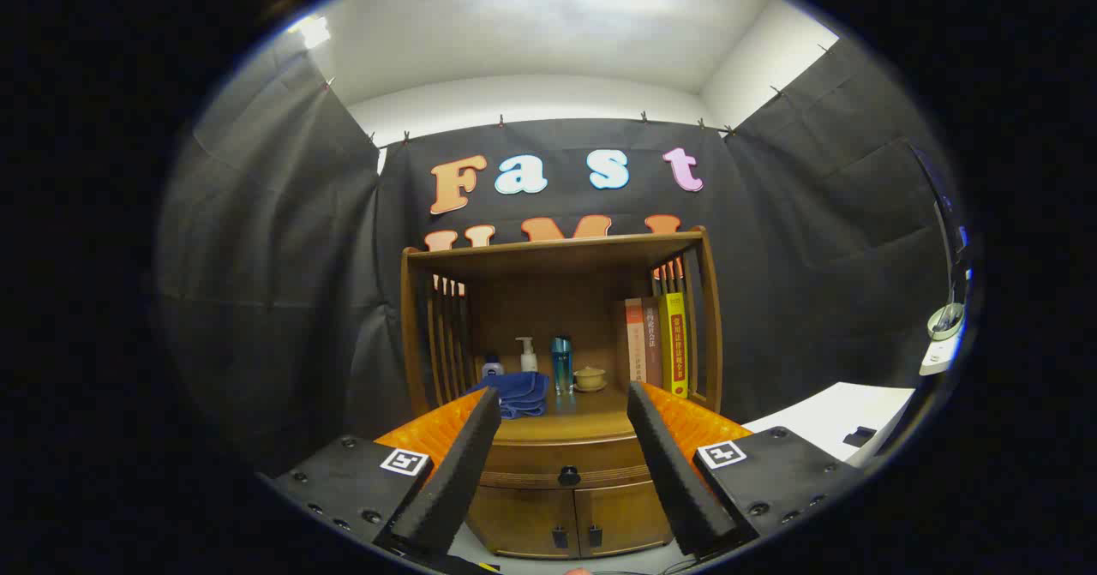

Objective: Pull open the drawer, take out the items inside it, and place them on the countertop above the cabinet.

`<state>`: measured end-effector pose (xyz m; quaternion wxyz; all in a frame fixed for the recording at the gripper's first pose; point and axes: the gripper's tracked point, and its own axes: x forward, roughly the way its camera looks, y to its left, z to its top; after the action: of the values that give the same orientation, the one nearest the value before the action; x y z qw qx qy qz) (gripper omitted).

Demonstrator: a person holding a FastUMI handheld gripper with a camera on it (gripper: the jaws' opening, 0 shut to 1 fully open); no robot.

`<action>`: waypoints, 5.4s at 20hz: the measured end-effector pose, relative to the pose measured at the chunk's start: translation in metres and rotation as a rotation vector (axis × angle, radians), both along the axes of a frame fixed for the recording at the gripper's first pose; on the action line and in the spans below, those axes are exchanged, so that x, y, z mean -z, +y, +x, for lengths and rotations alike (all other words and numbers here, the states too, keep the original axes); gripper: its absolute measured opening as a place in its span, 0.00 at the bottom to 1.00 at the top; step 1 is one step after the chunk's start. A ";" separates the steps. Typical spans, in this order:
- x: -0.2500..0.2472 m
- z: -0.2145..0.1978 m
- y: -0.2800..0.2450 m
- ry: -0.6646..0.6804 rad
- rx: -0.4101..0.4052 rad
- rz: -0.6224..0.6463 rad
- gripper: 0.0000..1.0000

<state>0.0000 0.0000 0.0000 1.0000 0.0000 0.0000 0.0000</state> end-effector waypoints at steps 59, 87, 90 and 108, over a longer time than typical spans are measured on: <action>-0.011 -0.006 -0.039 -0.032 0.088 0.008 0.98; 0.167 0.056 -0.002 0.087 -0.015 0.013 0.98; 0.198 0.073 0.008 0.109 -0.044 0.030 0.98; 0.342 0.112 -0.008 0.249 -0.058 -0.009 0.98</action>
<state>0.1119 -0.0079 -0.3418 0.9918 -0.0045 0.1241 0.0290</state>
